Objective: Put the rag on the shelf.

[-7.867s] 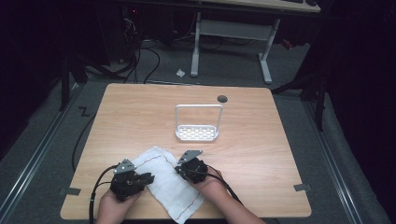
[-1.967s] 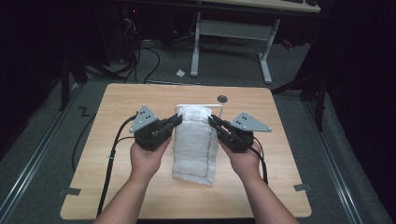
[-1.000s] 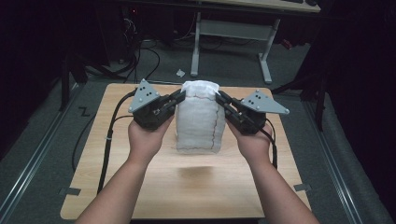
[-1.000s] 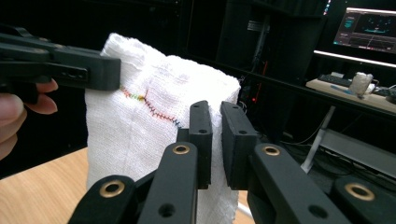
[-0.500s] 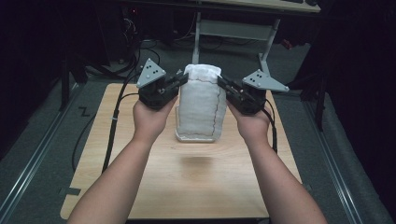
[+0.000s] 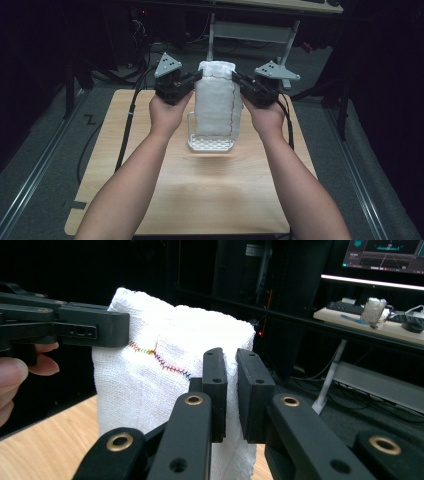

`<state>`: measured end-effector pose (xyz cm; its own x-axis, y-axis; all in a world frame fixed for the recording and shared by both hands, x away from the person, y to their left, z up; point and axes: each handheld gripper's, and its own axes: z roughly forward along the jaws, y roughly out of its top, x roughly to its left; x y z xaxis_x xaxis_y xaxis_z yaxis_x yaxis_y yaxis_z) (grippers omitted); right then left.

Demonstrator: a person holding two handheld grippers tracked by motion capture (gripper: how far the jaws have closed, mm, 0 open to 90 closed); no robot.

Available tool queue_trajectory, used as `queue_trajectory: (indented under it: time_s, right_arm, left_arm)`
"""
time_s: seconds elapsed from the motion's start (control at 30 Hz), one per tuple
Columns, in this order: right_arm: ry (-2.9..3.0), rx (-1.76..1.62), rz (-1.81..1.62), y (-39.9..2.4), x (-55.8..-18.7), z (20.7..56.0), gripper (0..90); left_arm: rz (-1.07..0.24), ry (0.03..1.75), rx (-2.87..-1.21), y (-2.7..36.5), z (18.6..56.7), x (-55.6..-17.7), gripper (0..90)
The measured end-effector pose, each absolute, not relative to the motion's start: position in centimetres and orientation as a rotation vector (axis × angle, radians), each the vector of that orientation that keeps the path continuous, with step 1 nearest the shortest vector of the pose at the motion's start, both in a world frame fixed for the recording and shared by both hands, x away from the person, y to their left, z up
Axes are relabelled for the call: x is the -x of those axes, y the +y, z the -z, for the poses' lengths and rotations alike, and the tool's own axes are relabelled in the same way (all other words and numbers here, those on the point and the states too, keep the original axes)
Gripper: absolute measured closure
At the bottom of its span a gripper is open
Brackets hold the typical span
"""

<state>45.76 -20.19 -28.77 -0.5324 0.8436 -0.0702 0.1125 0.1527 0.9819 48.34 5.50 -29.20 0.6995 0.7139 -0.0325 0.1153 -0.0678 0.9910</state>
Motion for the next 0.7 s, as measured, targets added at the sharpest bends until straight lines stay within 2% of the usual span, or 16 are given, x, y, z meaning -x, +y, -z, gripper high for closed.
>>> queue_trajectory:
  time_s: [0.37, 0.7]
  right_arm:
    - [1.788, -0.935, -1.445, -19.8, -49.1, 29.6, 83.7]
    - [1.824, -0.963, -1.406, -19.4, -51.8, 30.6, 83.6]
  left_arm:
    - [-0.575, 0.745, -1.56, 5.6, 30.0, -51.0, 86.0]
    - [-0.59, 0.8, -1.601, 5.4, 31.7, -53.6, 85.9]
